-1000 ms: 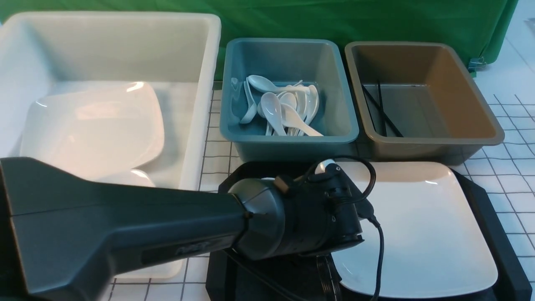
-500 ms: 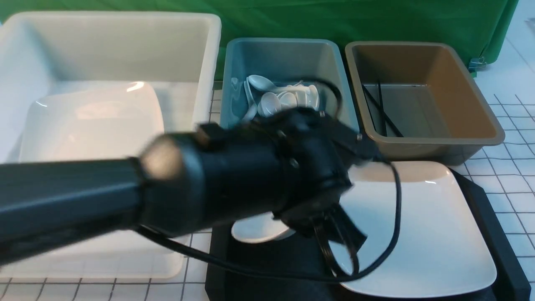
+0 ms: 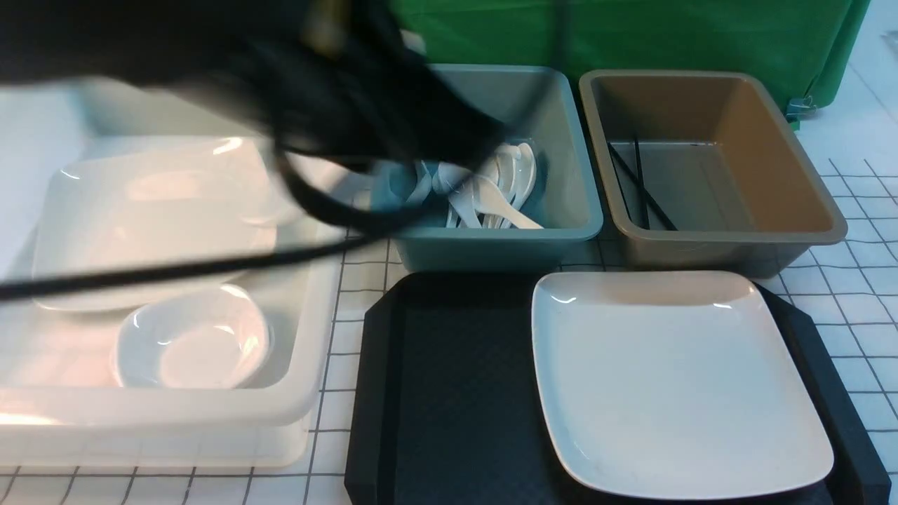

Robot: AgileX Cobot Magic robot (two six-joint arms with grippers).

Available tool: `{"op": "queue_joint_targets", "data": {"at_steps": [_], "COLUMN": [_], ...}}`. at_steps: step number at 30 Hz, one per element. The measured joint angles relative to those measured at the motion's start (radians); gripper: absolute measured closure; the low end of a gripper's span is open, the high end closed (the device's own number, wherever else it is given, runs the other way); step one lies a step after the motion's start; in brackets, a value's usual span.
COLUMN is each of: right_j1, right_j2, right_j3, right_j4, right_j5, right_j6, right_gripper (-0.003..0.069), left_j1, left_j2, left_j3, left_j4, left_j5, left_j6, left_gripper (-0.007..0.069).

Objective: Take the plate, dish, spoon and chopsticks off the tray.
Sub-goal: Use the left arm to put the small plate into the large storage box on the left

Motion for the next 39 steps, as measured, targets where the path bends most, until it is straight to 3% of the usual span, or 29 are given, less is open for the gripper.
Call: {"op": "queue_joint_targets", "data": {"at_steps": [11, 15, 22, 39], "right_j1": [0.0, 0.0, 0.0, 0.0], "right_j2": [0.0, 0.0, 0.0, 0.0], "right_j3": [0.0, 0.0, 0.0, 0.0], "right_j4": [0.0, 0.0, 0.0, 0.0], "right_j5": [-0.014, -0.02, -0.055, -0.054], "right_j6": [0.004, 0.004, 0.005, 0.008], "right_gripper": [0.0459, 0.0456, 0.0451, 0.0438], "left_j1": [0.427, 0.495, 0.499, 0.5], "left_j2": [-0.019, 0.027, 0.14, 0.318], "left_j3": [0.267, 0.312, 0.313, 0.313], "left_j4": [-0.138, -0.191, -0.31, -0.28], "left_j5": [0.029, 0.01, -0.102, -0.265], "left_j6": [0.077, 0.083, 0.109, 0.091], "left_gripper": [0.0616, 0.0616, 0.0616, 0.0589]}}
